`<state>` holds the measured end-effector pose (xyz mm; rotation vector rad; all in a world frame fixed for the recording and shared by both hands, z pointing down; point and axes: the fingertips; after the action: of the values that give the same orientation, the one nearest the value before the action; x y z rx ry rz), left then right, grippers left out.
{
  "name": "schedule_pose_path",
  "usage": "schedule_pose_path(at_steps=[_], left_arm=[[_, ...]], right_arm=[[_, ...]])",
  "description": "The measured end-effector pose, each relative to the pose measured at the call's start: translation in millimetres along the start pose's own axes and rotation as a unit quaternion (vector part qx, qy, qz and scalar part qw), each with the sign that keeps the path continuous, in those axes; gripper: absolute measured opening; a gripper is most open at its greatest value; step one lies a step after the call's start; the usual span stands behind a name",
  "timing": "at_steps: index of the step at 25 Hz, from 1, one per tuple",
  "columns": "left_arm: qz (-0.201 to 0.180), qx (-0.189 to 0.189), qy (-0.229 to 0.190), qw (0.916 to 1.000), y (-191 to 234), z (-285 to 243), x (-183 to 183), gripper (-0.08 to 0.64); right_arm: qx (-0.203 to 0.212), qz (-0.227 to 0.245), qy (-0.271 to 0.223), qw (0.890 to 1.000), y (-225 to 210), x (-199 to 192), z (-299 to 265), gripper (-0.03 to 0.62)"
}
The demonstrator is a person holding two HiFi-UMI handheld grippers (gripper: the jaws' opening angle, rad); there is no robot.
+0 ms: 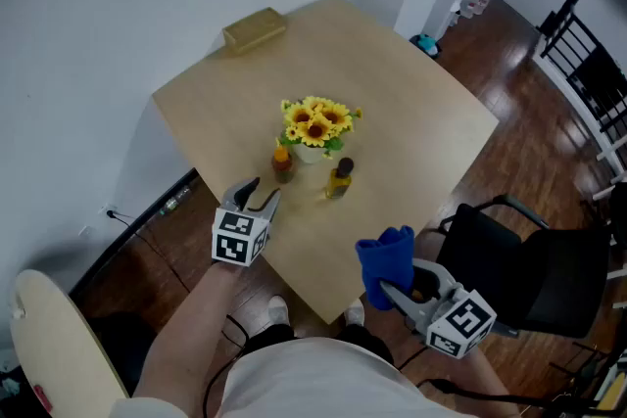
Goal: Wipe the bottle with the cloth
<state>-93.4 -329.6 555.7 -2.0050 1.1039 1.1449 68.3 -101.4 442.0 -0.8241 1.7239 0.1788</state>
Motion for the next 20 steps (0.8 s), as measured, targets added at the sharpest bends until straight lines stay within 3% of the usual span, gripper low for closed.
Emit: schedule_pose_path(at_steps=[7,12,13,14,20], left_arm=[[-0.031,-0.022,0.016,0.9992,21.1,-84.8,-6.1,0.227],[-0.051,-0.034,0.009,0.9981,17.9,-115.5,-0.1,0.227],[-0.057,-0.035,0.006,0.9977,16.2,-118.6,1.2,0.22],[-0.062,-0.036,0.002,0.9974,14.7,-120.5,2.4,0.163],[-0.072,-0.035,-0.01,0.9968,13.5,-100.8,9.4,0.16]], right_arm=[[-0.085,-0.045,-0.013,0.995,8.7,-18.4,-2.5,0.155],[-0.134,-0.08,-0.008,0.988,22.8,-38.6,13.7,0.155],[-0.141,-0.082,-0.007,0.987,23.4,-39.9,16.0,0.155],[-0.147,-0.082,-0.005,0.986,23.2,-40.4,17.8,0.155],[-0.143,-0.066,-0.001,0.987,18.9,-31.1,15.4,0.155]])
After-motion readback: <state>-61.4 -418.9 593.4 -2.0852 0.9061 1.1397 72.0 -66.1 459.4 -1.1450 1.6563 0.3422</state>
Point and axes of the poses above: the fingertips, and each gripper's own axes: z backward along the fingers, y to its left, x out of its top, and after that the axes turned 15 degrees about x, right-handed
